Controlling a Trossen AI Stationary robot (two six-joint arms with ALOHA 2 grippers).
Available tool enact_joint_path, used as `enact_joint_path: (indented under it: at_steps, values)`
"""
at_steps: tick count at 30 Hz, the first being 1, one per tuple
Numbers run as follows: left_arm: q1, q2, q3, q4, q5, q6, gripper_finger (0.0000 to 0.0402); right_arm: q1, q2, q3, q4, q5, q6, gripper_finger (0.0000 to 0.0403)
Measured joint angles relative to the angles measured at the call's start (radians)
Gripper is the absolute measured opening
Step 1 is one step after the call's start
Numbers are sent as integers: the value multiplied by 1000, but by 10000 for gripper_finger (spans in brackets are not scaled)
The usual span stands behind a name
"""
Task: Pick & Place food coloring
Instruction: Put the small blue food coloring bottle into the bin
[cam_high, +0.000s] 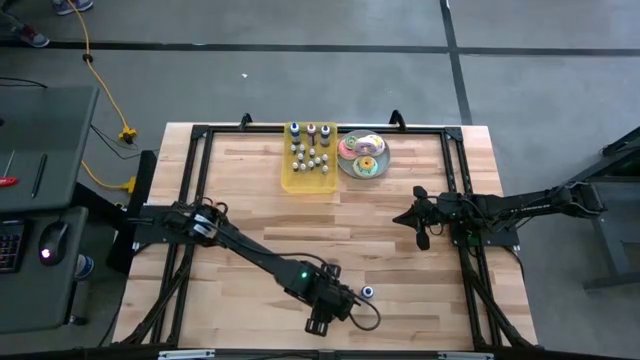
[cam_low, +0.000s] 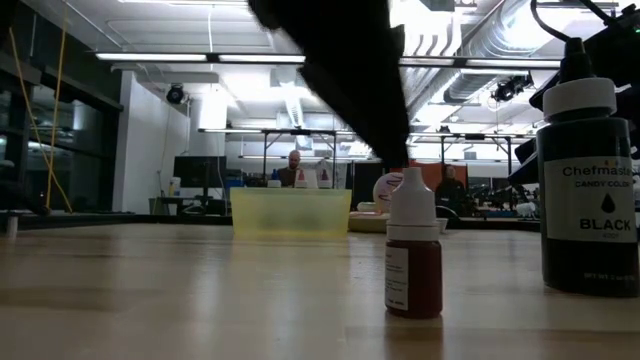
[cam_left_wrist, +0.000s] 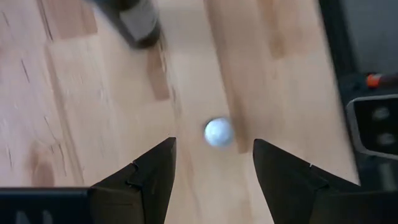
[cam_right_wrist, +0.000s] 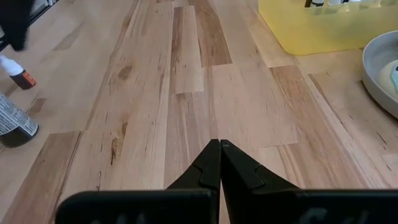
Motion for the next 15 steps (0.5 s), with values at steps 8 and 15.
enact_joint_path:
  at_steps: [8, 15]
  values:
    - [0, 46, 4, 51, 9, 2, 209, 0, 0, 0, 7, 0, 0, 0]
    - [0, 55, 2, 46, 10, 0, 209, 0, 0, 0, 4, 0, 0, 0]
